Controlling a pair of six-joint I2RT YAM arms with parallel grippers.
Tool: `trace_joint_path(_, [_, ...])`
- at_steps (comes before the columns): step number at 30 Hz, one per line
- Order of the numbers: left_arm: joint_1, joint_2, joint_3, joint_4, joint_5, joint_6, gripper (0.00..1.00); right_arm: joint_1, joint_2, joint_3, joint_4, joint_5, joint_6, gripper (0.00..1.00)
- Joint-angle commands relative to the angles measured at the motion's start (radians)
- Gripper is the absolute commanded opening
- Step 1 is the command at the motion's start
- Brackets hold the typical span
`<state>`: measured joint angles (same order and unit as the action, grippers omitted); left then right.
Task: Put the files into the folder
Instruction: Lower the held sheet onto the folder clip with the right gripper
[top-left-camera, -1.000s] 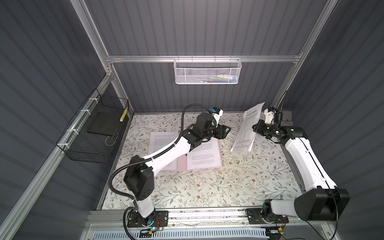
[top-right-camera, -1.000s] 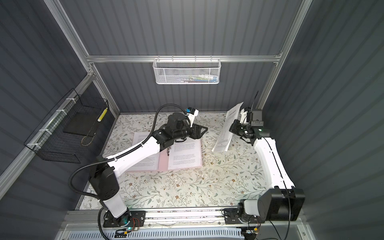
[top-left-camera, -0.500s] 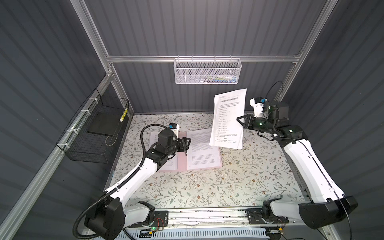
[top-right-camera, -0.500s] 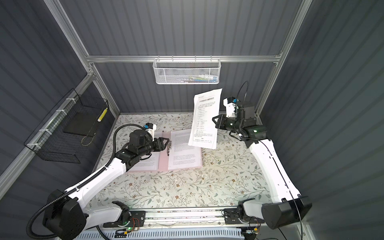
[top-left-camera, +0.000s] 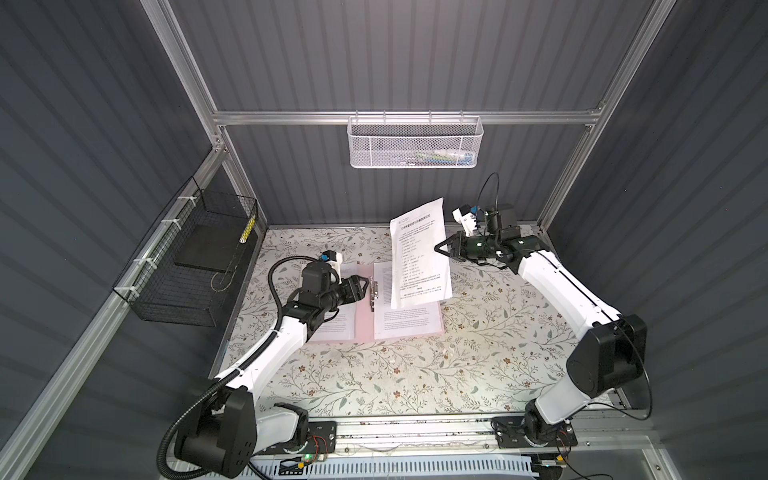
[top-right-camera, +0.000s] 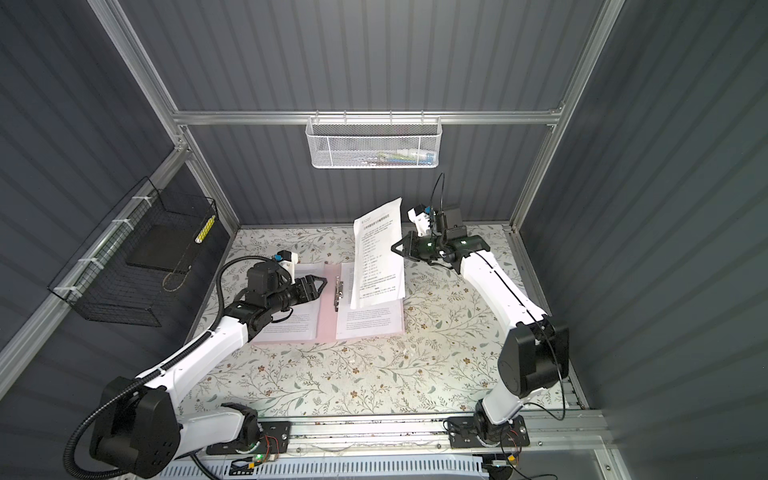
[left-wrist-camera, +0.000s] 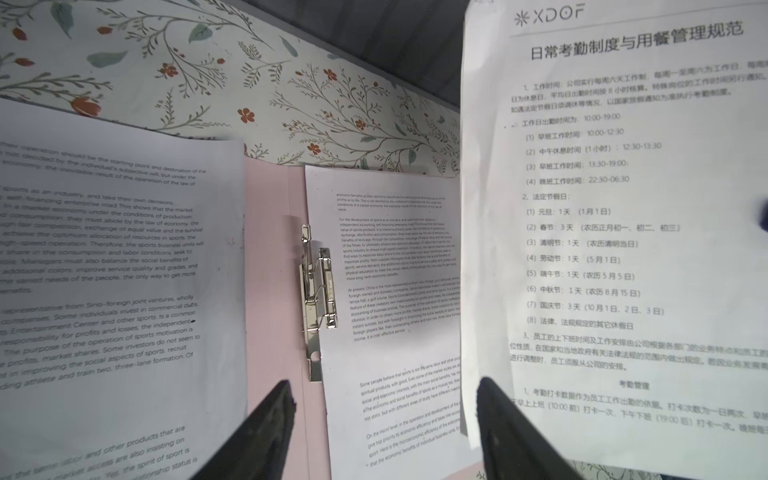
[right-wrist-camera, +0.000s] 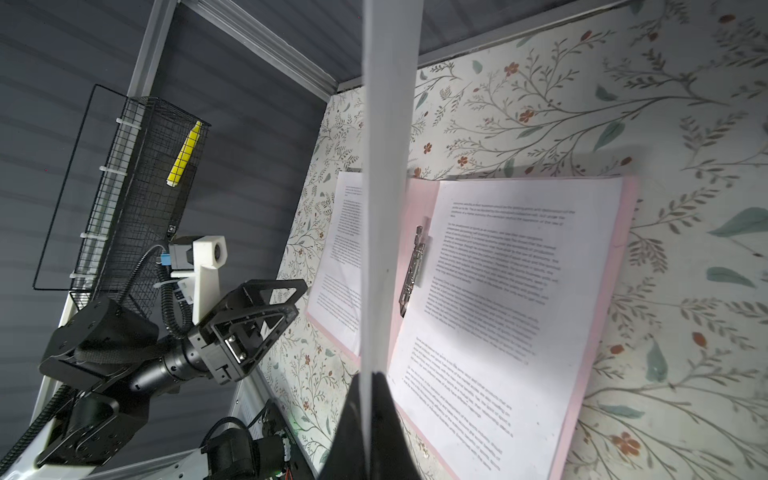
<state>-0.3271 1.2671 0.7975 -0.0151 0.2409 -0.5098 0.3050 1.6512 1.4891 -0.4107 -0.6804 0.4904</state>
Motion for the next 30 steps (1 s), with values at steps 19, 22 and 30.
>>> trace_joint_path(19, [0.012, 0.120, -0.005, 0.124, 0.081, -0.021, 0.75, 0.014, 0.237, -0.094, 0.334, -0.207, 0.181, 0.00])
trace_joint_path(22, [0.011, 0.125, -0.007, 0.124, 0.081, -0.023, 0.75, 0.013, 0.240, -0.123, 0.363, -0.208, 0.194, 0.00])
trace_joint_path(30, [0.011, 0.147, 0.002, 0.122, 0.116, -0.021, 0.74, 0.003, 0.255, -0.180, 0.403, -0.212, 0.204, 0.00])
